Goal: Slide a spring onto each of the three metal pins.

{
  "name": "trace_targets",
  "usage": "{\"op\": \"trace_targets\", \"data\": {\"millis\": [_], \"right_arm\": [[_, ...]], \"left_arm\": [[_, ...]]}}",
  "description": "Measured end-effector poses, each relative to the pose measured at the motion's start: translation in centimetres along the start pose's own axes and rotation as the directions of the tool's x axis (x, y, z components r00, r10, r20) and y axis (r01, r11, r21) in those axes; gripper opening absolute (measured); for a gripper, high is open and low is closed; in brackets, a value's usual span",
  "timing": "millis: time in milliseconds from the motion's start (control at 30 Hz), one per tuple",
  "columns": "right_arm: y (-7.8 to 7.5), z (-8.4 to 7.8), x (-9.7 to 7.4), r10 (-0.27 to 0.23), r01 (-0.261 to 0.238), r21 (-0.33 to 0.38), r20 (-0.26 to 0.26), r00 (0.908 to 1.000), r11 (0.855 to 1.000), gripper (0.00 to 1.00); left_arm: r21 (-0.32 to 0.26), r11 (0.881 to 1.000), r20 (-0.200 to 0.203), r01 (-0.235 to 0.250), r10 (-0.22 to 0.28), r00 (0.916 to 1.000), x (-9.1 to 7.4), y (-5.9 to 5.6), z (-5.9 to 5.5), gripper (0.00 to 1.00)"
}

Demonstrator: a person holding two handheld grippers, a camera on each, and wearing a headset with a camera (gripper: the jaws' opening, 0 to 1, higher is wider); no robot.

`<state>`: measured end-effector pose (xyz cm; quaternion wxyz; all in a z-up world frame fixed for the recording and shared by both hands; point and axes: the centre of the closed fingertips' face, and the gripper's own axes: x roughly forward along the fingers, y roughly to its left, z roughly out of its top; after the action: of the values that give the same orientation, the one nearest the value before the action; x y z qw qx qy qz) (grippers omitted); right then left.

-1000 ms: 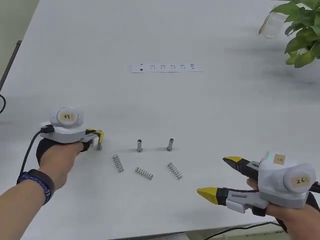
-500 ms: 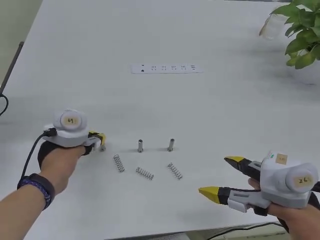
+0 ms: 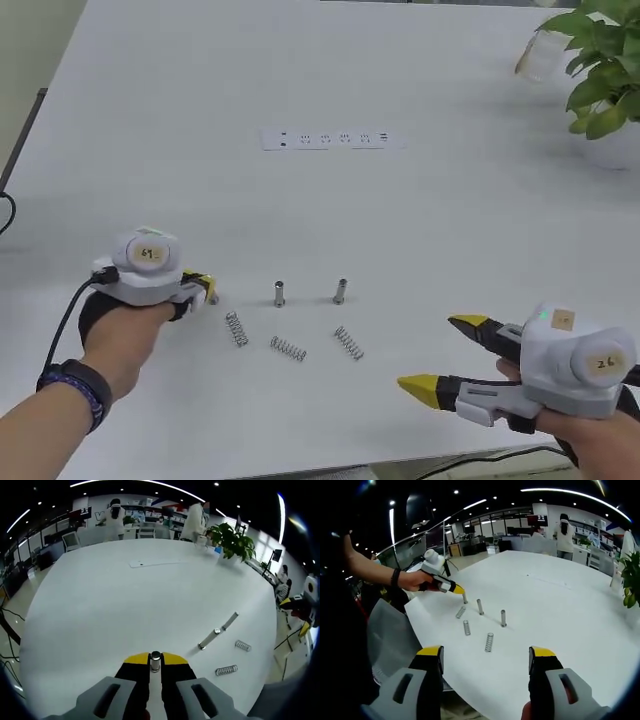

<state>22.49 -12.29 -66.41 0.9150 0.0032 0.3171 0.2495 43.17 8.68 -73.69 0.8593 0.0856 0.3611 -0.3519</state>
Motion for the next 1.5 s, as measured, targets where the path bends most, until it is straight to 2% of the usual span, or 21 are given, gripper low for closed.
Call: {"op": "trace_targets", "data": {"millis": [267,767,933,1500], "right_arm": [[0.1,-0.3,0.0,0.002,-0.002,0.001,-0.002,1.0000,1.000,0.68],[-0.1,0.0,-0.2,0.001,-0.001,-0.011,-0.003,1.0000,1.000,0.68],[0.1,0.0,-0.1,0.006,-0.006,-0.014,-0.004,1.0000,1.000,0.68],[-0.7,-0.2,-0.4,-0.005,0.005,-0.010,-0.007,1.0000,1.000,0.67]], "left_arm": [[0.034,0.999,0.000,0.005,-0.005,1.0000,-0.2,-0.6,-0.3,0.00],[0.079,0.997,0.013,0.001,-0.002,0.9999,-0.3,-1.0,-0.6,0.00],[0.111,0.994,0.013,0.003,-0.004,0.9999,-0.2,-1.2,-0.7,0.00],[0.122,0.992,0.035,-0.012,0.008,0.9993,0.4,-0.9,-0.7,0.00]]}}
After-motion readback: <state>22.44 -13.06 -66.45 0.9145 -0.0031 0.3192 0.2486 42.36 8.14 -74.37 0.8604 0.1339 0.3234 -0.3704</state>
